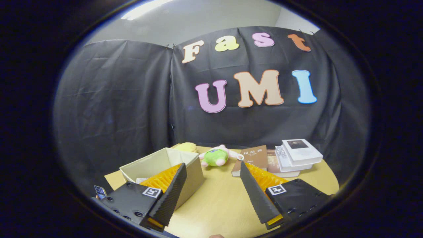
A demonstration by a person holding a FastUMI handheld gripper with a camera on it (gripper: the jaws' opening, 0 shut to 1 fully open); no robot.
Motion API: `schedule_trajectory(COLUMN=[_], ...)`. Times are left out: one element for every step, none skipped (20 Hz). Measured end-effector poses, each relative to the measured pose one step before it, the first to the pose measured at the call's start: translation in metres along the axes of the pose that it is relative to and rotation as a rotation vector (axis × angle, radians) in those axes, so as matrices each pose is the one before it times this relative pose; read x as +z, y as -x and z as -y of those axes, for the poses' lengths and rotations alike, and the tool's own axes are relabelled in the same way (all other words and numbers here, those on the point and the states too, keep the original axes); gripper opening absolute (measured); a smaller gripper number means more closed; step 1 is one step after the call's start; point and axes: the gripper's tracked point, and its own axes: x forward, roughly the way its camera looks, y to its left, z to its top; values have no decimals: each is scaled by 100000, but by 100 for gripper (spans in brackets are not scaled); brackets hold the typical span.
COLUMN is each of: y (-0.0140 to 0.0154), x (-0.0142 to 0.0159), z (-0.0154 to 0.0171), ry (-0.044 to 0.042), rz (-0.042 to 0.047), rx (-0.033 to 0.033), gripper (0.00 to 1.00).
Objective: Open the storage box then place both shoes into the box .Put the left shoe in first, then the right shoe, with the right side of both shoes facing outward in a uniform manner.
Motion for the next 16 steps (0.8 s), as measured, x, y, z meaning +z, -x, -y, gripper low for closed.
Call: schedule_trajectory(y=[172, 130, 165, 155, 168, 174, 27, 60, 4, 95, -24, 72, 31, 153, 66, 77], x=[43, 133, -42, -13, 9, 26, -44, -73, -93, -38, 32, 48, 52, 101, -16, 52], z=[102, 7, -129, -254, -12, 176, 246, 275, 261, 117, 69, 76, -39, 62, 125, -19], ry=[699, -12, -754, -1215, -1159, -809, -246, -42, -71, -157, -175, -94, 143, 215, 208, 112], rz=[610, 595, 420, -17, 128, 69, 60, -127, -127, -48, 160, 279, 287, 461, 342, 406], rx=[-193, 86, 469, 1201, 771, 3, -301, -752, -604, -250, -80, 49, 169, -55, -34, 106], gripper=[100, 100, 100, 100, 100, 100, 100, 100, 100, 100, 100, 100, 100, 100, 100, 100])
